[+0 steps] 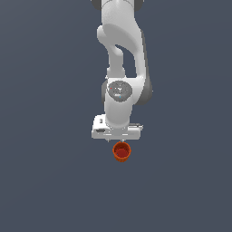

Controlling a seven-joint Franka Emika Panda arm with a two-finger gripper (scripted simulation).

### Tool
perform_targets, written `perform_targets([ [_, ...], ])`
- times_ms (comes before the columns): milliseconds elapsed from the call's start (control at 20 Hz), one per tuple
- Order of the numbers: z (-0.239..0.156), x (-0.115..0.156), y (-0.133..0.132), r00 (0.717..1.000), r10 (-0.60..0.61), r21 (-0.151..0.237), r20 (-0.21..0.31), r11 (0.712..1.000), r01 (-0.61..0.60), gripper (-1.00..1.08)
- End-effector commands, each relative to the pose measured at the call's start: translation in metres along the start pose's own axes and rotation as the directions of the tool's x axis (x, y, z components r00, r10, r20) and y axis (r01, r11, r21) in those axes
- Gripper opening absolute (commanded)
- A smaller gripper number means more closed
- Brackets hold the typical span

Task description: Pick up the object and move it to a goal position.

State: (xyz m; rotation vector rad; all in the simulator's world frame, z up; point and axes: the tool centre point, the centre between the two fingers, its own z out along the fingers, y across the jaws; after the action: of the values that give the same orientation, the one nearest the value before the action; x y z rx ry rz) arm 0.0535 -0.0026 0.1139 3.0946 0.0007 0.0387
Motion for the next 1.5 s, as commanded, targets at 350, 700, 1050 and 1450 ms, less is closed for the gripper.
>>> perform_targets([
  [350,0.014,0.019,0.005,0.999,0.013,-0.016,-0.033,1.0,-0.014,0.28],
  [700,0.026,0.019,0.006,0.999,0.013,-0.016,-0.032,1.0,-0.013,0.28],
  [1050,0.044,0.019,0.006,0.999,0.013,-0.016,-0.033,1.0,-0.014,0.28],
  [1450,0.044,0.019,0.006,0.999,0.013,-0.016,-0.033,1.0,-0.014,-1.0],
])
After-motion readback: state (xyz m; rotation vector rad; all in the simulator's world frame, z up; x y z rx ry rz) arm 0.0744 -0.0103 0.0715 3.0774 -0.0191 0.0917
